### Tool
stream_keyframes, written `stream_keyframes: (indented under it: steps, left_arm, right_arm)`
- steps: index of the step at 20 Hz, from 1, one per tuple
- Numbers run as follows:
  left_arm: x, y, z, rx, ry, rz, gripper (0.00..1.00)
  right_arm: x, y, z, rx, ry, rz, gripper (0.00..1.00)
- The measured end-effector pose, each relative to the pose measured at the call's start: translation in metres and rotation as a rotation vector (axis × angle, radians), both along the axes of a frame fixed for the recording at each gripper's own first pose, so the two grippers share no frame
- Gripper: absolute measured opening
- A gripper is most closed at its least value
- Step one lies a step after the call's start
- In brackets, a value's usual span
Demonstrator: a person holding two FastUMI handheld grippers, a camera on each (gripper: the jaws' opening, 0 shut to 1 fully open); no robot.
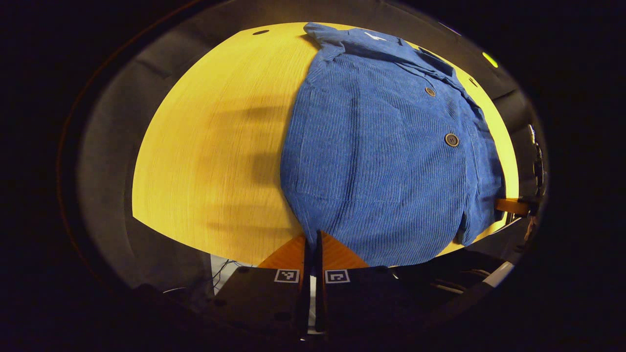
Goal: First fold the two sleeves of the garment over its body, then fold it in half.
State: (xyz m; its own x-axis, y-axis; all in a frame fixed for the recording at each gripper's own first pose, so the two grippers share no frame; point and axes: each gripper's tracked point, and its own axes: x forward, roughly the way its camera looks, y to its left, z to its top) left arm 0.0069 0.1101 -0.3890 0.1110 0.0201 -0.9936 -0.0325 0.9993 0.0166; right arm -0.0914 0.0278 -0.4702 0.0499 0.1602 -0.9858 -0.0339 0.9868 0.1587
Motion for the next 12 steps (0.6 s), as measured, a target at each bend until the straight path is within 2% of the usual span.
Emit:
stream_keyframes:
  steps: [2, 3, 8, 12]
  left_arm:
    - [-0.002, -0.013, 0.002, -0.111, 0.007, 0.024, 0.0]
    - [-0.002, -0.018, 0.004, -0.133, 0.008, 0.033, 0.0]
    - [0.005, -0.028, 0.028, -0.162, -0.042, -0.05, 0.0]
    - [0.028, -0.034, 0.066, -0.184, -0.14, -0.104, 0.0]
  right_arm:
    - [0.0, 0.002, 0.004, 0.031, 0.014, -0.036, 0.05]
    - [0.003, 0.005, 0.008, 0.045, 0.009, -0.049, 0.05]
    - [0.02, 0.026, 0.045, 0.11, -0.052, -0.085, 0.05]
    - [0.045, 0.037, 0.08, 0.135, -0.124, -0.097, 0.05]
